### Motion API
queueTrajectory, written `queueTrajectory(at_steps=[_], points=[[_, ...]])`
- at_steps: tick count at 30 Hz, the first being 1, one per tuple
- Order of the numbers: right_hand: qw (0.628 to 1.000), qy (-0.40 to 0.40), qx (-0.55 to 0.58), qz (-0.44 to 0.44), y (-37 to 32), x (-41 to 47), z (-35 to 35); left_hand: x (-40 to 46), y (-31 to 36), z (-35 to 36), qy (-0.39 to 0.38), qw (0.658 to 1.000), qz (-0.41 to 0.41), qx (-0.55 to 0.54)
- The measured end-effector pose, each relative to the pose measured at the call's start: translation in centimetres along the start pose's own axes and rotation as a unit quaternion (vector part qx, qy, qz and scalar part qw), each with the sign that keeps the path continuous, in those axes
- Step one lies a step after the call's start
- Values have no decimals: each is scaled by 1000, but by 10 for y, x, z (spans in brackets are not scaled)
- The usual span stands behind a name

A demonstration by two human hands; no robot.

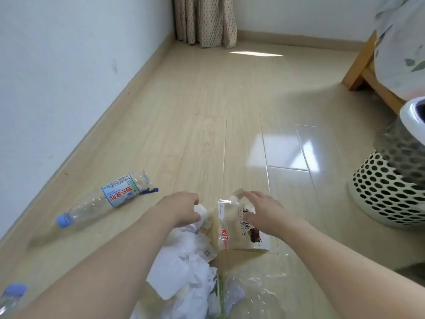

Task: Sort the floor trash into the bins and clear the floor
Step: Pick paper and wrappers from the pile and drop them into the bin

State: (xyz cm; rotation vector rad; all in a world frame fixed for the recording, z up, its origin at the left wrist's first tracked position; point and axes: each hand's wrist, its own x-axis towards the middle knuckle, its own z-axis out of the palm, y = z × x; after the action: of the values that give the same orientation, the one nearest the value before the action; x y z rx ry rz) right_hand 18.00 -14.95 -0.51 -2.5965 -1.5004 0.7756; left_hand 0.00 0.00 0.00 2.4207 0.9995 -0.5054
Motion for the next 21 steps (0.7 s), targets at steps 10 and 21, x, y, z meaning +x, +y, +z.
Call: queueTrajectory(at_steps=[10, 21], points=[[997, 71, 23, -10, -2, 26, 43, 18, 1, 25, 17, 985, 22, 169], [965, 80, 250, -2, -33, -17, -30, -33, -12, -30, 19, 999, -39, -24]])
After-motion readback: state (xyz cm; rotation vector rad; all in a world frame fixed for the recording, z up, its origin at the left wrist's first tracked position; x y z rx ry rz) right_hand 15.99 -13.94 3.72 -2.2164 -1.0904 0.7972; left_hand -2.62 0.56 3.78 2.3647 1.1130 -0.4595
